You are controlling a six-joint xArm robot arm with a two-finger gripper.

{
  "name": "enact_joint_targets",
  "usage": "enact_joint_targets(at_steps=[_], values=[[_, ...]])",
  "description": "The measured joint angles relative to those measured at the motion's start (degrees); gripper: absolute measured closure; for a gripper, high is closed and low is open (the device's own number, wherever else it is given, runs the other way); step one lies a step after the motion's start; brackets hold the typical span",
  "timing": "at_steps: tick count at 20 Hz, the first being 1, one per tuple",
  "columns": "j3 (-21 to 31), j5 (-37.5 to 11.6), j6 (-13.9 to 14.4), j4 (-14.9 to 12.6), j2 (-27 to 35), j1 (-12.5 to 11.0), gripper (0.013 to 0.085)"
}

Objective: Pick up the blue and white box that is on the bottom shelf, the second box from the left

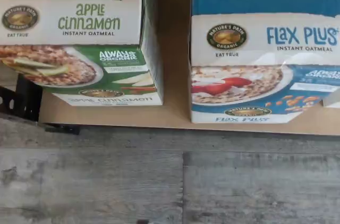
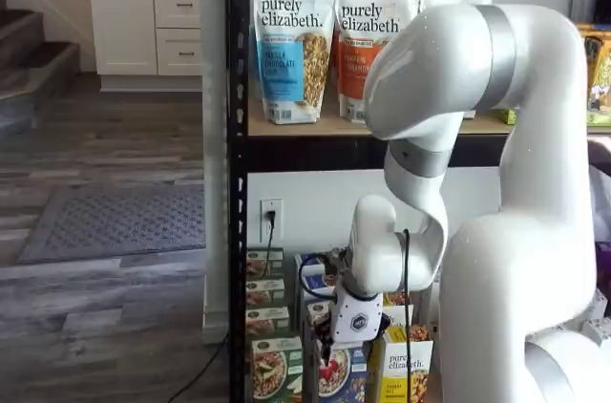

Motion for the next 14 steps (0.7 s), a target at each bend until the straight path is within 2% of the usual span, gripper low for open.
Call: enact_joint_targets(at_steps=[3, 6, 9, 14], values=[[-1.07, -0.44, 2.08, -2.2, 1.52, -0.08, 0.013], [-1.96, -1.13, 1.72, -1.64, 2.91, 0.18, 0.013], [-2.41, -1.7, 3.34, -3.7, 3.7, -0.25, 0.013], [-2.75, -1.89, 4.21, -5.28, 4.01, -0.98, 0.013]])
